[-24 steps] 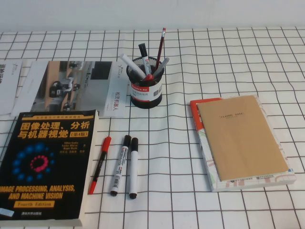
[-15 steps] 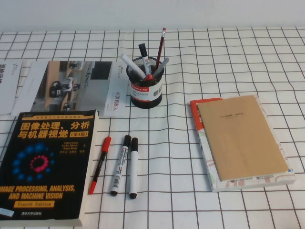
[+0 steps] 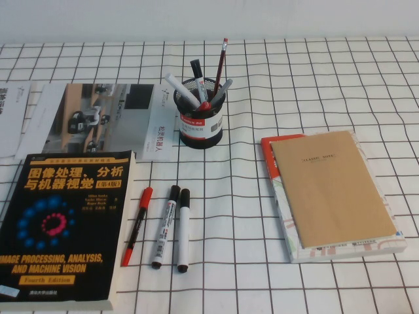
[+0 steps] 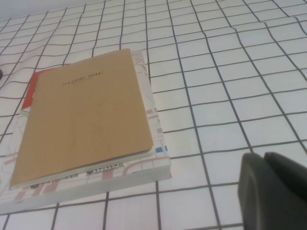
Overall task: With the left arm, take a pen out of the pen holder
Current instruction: 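Take a marker out of the pen holder and lay it on the table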
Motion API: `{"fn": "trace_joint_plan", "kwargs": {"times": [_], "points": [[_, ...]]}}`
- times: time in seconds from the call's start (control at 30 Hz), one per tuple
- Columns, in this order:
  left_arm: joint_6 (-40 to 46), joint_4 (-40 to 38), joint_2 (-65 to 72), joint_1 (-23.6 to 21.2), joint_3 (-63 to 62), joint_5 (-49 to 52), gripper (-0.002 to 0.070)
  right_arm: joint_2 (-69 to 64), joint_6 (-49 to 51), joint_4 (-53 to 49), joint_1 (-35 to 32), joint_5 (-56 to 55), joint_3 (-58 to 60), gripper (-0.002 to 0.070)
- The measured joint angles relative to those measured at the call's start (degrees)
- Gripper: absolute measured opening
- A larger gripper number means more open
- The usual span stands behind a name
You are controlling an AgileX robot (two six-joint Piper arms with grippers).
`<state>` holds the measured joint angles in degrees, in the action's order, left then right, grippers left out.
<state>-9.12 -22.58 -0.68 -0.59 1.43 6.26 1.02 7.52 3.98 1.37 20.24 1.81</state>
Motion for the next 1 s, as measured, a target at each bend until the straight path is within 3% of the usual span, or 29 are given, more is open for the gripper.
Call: {"fn": "trace_joint_plan", "kwargs": {"times": [0.3, 0.5, 0.67, 0.8, 1.0], "points": [[-1.26, -2.02, 0.0, 0.0, 0.0, -0.36, -0.0002, 0.0, 0.0, 0.0, 0.0, 0.0, 0.0, -0.0016], [-6.32, -5.48, 0.0, 0.0, 0.0, -5.95, -0.0002, 0.0, 0.0, 0.0, 0.0, 0.0, 0.0, -0.0017], [-5.64, -2.42, 0.3, 0.0, -3.12, -2.72, -0.0002, 0.0, 0.0, 0.0, 0.0, 0.0, 0.0, -0.0017], [1.82, 1.86, 5.73, 0.0, -11.37, 2.65, -0.0002, 0.0, 0.0, 0.0, 0.0, 0.0, 0.0, -0.0016], [17.62, 1.97, 19.17, 0.0, -22.64, 8.26, -0.0002, 0.0, 0.0, 0.0, 0.0, 0.0, 0.0, -0.0017]]}}
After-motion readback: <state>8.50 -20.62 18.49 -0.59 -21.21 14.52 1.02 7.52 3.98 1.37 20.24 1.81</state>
